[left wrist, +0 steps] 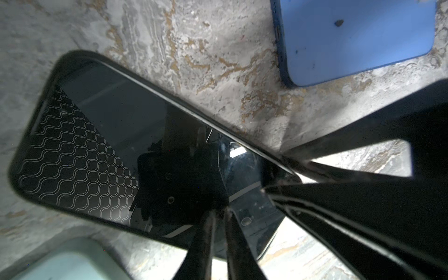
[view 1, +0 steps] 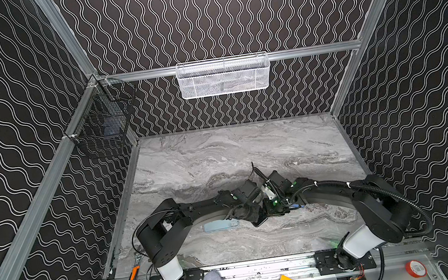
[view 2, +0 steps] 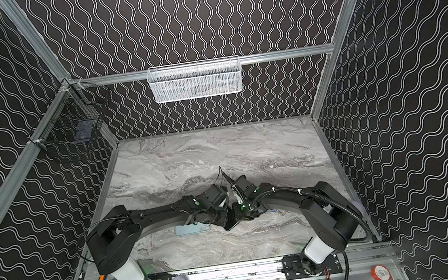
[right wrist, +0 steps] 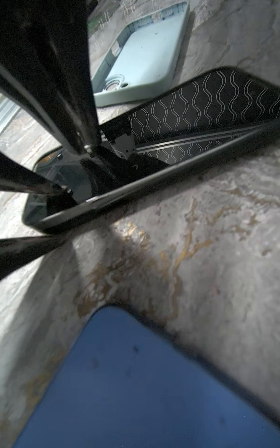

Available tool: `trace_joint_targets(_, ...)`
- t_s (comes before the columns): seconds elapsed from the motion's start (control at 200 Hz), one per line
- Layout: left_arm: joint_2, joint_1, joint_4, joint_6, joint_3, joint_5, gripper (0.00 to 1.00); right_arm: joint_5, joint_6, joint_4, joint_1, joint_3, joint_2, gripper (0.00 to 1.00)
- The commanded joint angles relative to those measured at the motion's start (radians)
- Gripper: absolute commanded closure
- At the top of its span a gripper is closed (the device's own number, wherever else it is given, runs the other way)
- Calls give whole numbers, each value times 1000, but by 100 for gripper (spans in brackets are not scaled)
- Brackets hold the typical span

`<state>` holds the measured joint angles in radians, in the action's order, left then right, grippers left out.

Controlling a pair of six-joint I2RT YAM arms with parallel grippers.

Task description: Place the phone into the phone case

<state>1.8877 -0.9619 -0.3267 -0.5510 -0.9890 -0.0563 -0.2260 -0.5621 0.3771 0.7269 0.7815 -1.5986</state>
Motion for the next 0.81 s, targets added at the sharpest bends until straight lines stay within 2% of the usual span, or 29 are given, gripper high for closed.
trace_joint_targets(0.0, -6, 5, -21, -13, 8, 19, 83, 310, 2, 239, 4, -18, -46, 70)
trace_joint_targets(0.185, -17, 8, -16, -14, 18, 22, 83, 358, -5, 267, 7, -12, -34, 73)
trace_joint_targets(0.541, -21, 12, -9, -15, 25, 24, 82, 328, 21, 277, 15, 22, -20, 81)
trace_joint_targets(0.706, -23, 12, -4, -17, 31, 21, 82, 324, 19, 274, 26, 15, -9, 81)
trace_joint_targets(0.801, -29, 14, -9, -15, 30, 27, 82, 297, 18, 261, 26, 23, 24, 78)
